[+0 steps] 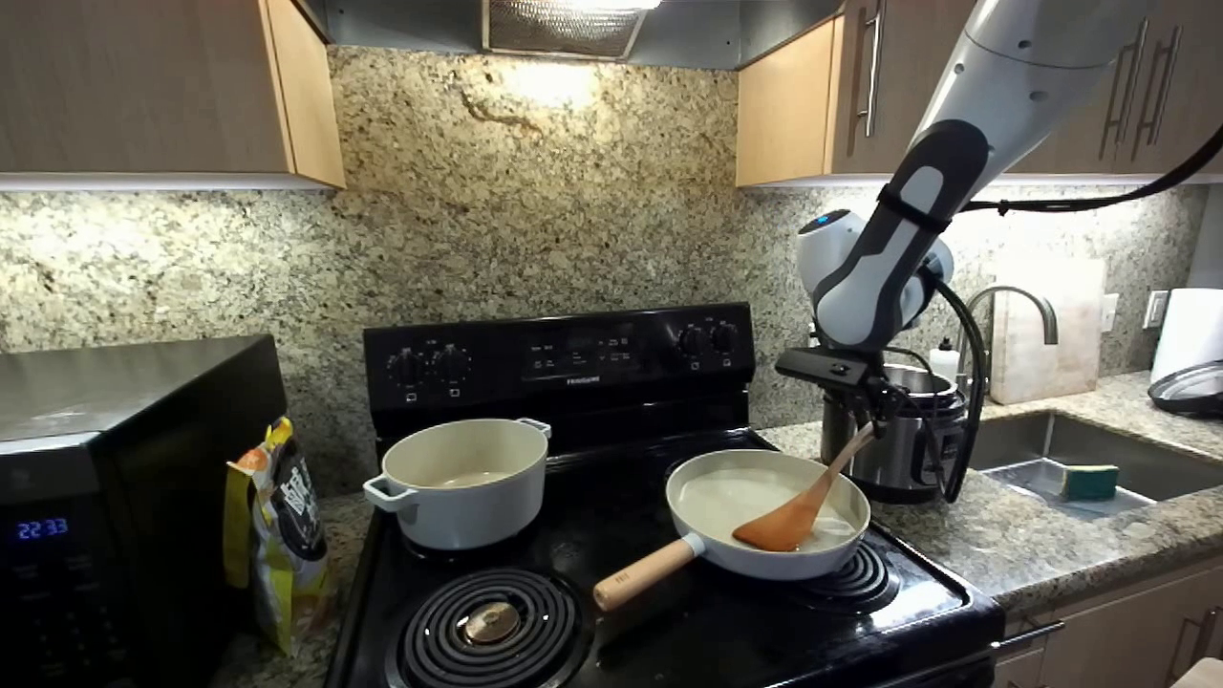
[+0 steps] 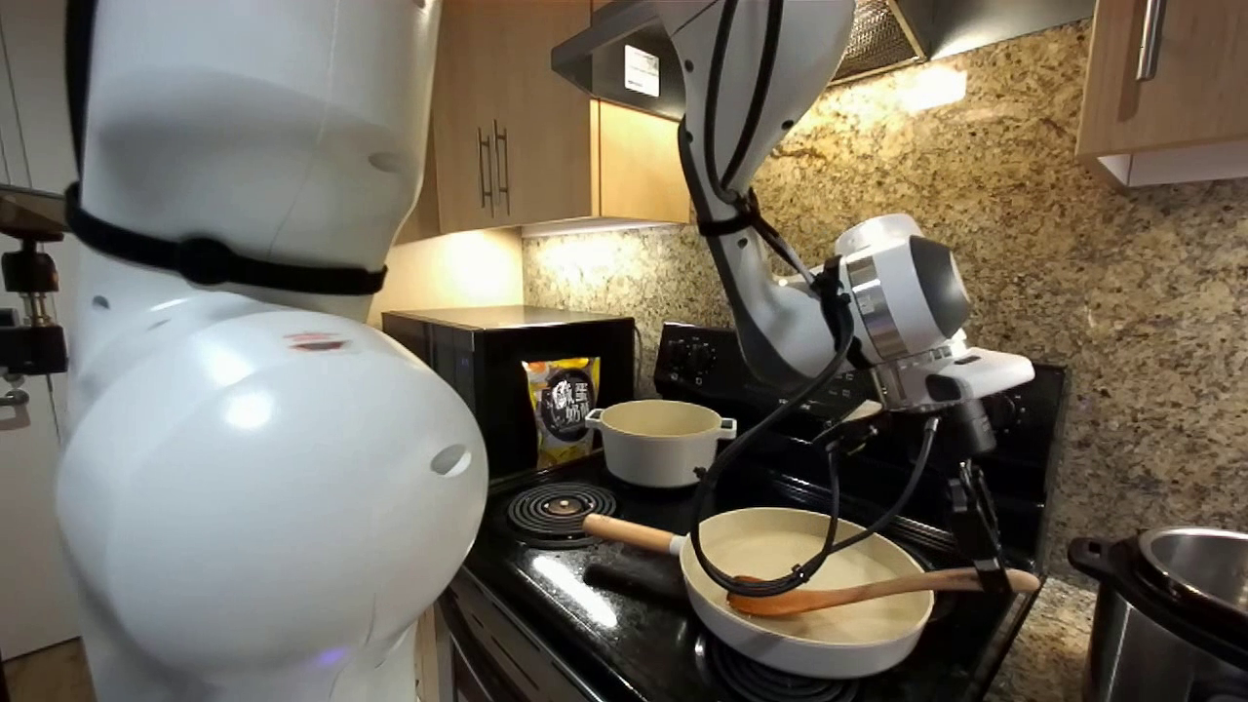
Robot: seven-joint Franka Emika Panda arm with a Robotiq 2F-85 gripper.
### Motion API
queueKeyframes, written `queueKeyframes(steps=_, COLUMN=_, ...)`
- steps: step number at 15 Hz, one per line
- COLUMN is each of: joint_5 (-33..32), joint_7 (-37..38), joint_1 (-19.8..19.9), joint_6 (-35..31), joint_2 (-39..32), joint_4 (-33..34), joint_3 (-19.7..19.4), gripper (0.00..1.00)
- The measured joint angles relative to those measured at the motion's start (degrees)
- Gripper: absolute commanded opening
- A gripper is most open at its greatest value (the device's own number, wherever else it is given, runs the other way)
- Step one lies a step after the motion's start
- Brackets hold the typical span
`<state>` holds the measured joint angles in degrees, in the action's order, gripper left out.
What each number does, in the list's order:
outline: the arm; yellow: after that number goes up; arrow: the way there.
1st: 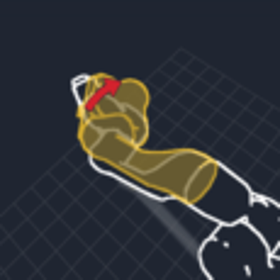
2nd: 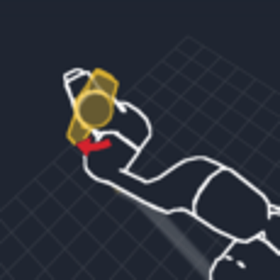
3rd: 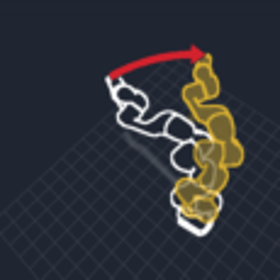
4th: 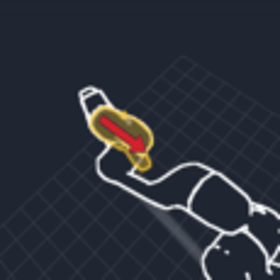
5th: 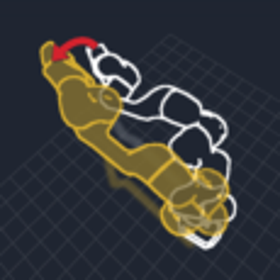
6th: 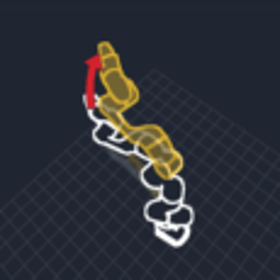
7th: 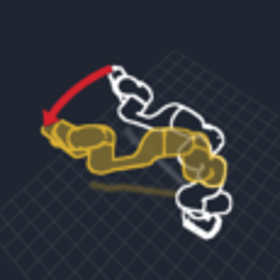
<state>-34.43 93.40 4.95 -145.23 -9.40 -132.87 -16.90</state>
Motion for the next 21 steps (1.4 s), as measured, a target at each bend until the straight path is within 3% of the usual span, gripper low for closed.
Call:
queueKeyframes(steps=8, joint_5=0.0, joint_7=-0.5, joint_1=4.0, joint_6=0.0, joint_2=1.7, joint_4=0.9, joint_3=-2.0, gripper=0.11)
queueKeyframes(steps=21, joint_5=0.0, joint_7=-0.5, joint_1=3.1, joint_6=4.7, joint_2=-0.8, joint_4=11.1, joint_3=0.6, gripper=0.11)
